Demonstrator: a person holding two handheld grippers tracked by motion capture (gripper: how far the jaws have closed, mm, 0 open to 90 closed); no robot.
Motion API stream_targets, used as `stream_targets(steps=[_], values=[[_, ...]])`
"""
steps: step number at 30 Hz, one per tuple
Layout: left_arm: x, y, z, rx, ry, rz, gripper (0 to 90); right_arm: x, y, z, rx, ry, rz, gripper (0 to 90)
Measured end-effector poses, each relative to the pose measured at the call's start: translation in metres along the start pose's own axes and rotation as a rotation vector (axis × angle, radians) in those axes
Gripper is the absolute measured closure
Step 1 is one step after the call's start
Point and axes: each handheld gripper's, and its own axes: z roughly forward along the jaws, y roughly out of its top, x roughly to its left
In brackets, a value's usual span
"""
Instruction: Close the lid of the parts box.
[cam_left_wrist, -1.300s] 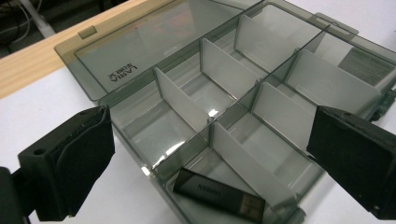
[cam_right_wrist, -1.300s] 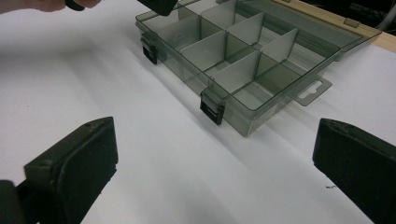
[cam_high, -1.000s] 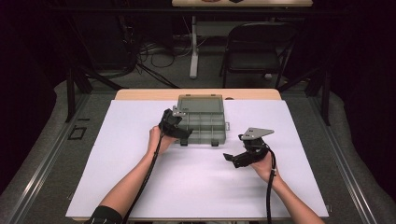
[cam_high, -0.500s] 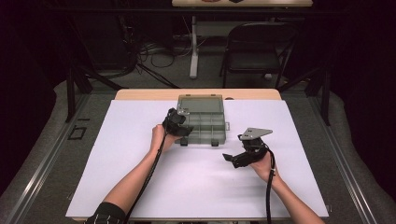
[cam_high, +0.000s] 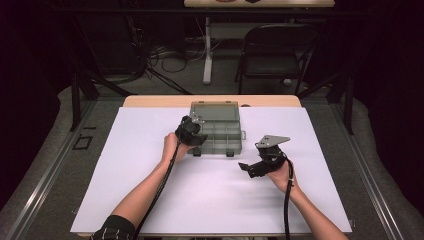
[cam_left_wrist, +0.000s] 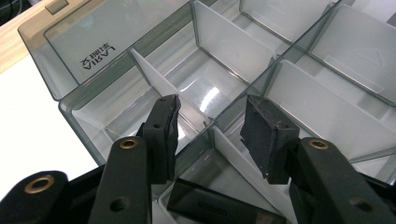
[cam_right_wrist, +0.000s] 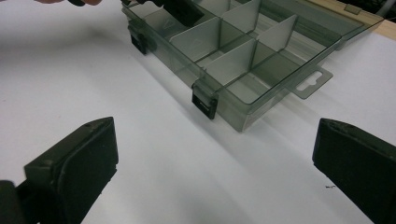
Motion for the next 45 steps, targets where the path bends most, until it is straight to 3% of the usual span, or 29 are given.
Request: stream_targets(steps=[10,19,25,29,33,39,41,45], values=[[0.0,0.0,0.0,0.001,-0.002,0.007,56.4,-0.017,0.025,0.022,-0.004,-0.037,-0.019,0.0],[0.001,0.0,0.0,-0.003,-0.005,0.003,56.6,-0.039,0.049,0.041,-0.006,-0.078,0.008,1.0],[0.001,-0.001,0.0,-0.005,-0.008,0.004,56.5,-0.056,0.059,0.054,-0.012,-0.111,0.031,15.6],[0.001,-0.001,0.0,-0.006,-0.01,0.003,56.6,-0.064,0.063,0.061,-0.02,-0.149,0.032,30.6],[0.001,-0.001,0.0,-0.008,-0.012,0.002,56.6,-0.071,0.067,0.067,-0.013,-0.182,0.035,55.7],[0.002,-0.001,0.0,-0.007,-0.012,0.004,56.5,-0.083,0.068,0.077,0.007,-0.224,0.044,83.1],[0.002,-0.001,0.0,-0.009,-0.013,0.002,56.6,-0.088,0.067,0.082,0.018,-0.239,0.046,88.6],[0.002,-0.001,0.0,-0.008,-0.014,0.003,56.6,-0.096,0.065,0.093,0.044,-0.262,0.062,89.9]])
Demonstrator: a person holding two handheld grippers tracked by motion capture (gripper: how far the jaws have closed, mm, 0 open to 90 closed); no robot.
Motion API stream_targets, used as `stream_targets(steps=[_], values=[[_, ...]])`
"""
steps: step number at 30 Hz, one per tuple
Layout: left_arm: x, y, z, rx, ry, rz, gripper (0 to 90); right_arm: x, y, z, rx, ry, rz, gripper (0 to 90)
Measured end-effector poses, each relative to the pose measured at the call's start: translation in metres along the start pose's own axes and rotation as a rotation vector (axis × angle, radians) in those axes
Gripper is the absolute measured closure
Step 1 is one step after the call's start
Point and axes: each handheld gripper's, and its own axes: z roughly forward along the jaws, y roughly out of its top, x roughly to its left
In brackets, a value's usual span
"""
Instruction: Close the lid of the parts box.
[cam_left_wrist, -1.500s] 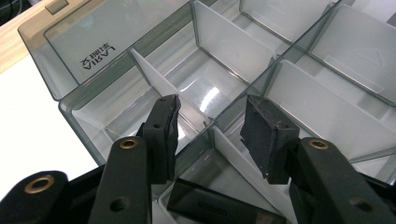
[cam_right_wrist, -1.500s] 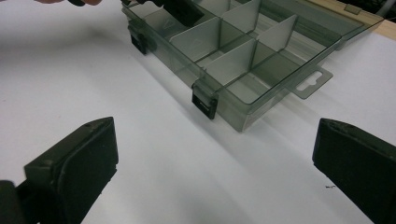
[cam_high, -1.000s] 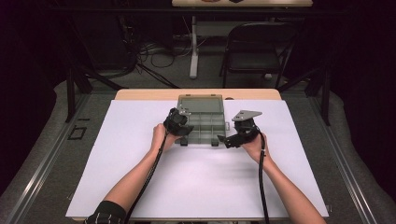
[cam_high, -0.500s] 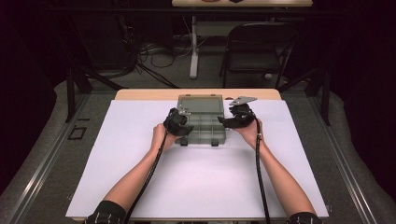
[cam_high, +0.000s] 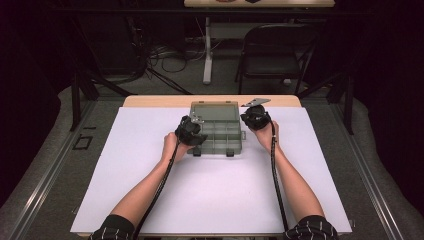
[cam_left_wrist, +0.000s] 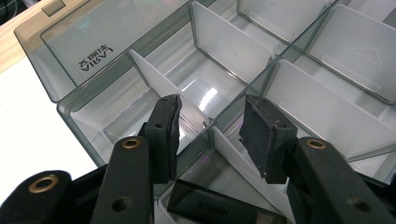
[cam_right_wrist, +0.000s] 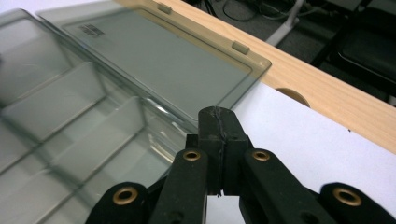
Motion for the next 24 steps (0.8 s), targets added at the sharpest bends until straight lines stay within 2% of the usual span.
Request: stream_targets(steps=[8,11,24], values=[[0.0,0.0,0.0,0.003,-0.001,0.005,56.7,-0.006,-0.004,0.019,0.059,-0.019,0.025,90.0],[0.0,0.0,0.0,0.003,-0.001,0.006,56.7,-0.006,-0.005,0.027,0.089,-0.02,0.016,90.0],[0.001,0.0,0.0,0.001,-0.005,0.009,56.9,-0.007,-0.01,0.039,0.137,-0.018,0.002,90.0]])
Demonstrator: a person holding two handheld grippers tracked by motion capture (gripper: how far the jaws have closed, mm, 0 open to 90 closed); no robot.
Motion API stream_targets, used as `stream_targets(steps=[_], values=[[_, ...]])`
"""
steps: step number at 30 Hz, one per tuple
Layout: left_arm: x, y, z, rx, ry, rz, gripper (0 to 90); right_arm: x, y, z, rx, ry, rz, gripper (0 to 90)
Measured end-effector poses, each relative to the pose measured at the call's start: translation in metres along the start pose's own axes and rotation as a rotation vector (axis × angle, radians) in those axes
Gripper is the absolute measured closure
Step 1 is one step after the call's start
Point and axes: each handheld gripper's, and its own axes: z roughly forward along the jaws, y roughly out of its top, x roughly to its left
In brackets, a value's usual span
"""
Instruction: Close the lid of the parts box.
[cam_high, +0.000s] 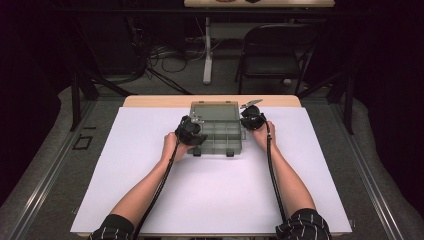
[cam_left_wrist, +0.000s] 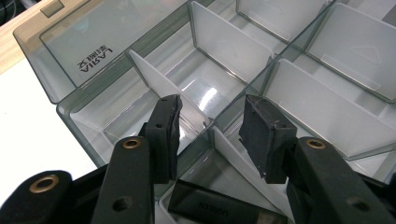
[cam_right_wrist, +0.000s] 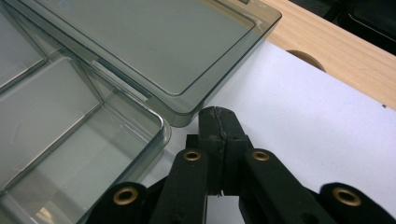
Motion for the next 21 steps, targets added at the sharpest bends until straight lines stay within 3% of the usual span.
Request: stream_targets(steps=[21], values=[[0.0032,-0.001,0.0011,-0.008,-0.024,0.016,57.6,-0.0058,0.0037,0.0077,0.011,0.017,0.062,90.0]])
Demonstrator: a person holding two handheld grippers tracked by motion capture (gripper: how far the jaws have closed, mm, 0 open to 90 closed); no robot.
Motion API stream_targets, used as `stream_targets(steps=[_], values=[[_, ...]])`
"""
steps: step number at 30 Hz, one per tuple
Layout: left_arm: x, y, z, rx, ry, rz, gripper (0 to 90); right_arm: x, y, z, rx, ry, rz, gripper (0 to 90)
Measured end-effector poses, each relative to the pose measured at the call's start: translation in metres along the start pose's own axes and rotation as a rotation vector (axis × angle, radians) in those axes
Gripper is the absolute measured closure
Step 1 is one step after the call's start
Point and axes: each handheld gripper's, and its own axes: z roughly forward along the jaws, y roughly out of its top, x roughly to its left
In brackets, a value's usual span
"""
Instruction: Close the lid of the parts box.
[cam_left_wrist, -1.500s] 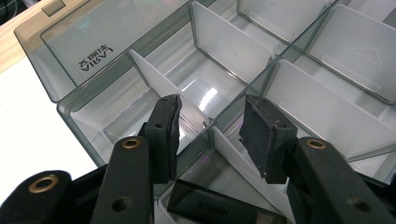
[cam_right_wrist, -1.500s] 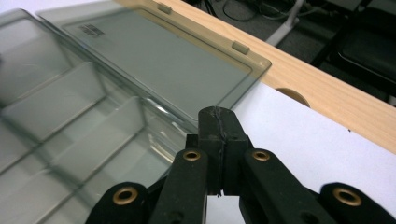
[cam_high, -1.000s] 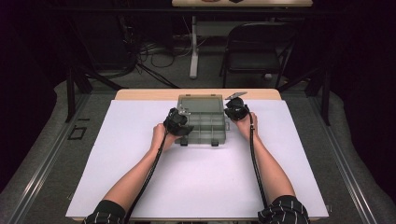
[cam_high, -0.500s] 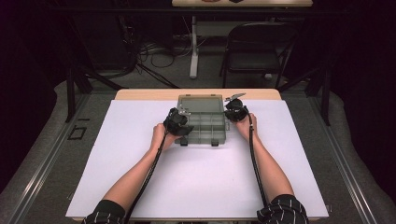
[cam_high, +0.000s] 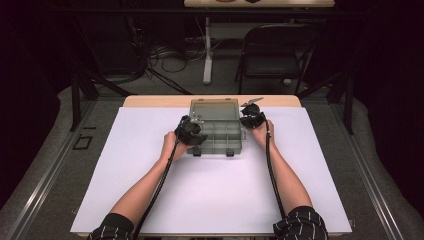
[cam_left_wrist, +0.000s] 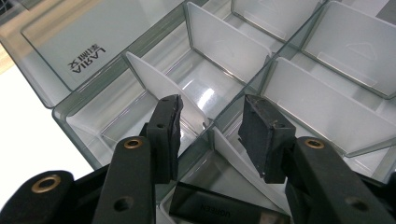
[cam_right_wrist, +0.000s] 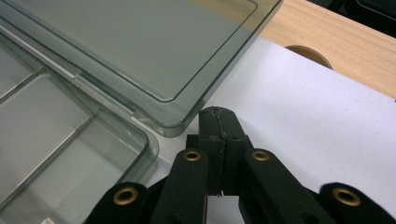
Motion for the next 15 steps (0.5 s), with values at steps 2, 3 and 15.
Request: stream_targets(steps=[2,3,15], values=[[0.0001,-0.0001,0.0001,-0.001,-0.001,-0.001,57.6,-0.0005,0.0007,0.0007,0.0,0.0,0.004,90.0],[0.0002,-0.0001,0.0002,-0.001,0.0,0.0,57.6,-0.0005,0.0011,0.0009,0.0,-0.001,0.006,90.0],[0.0006,-0.0005,0.0004,-0.005,-0.005,0.006,57.7,-0.0035,0.0038,0.0048,-0.019,0.011,0.059,90.0]])
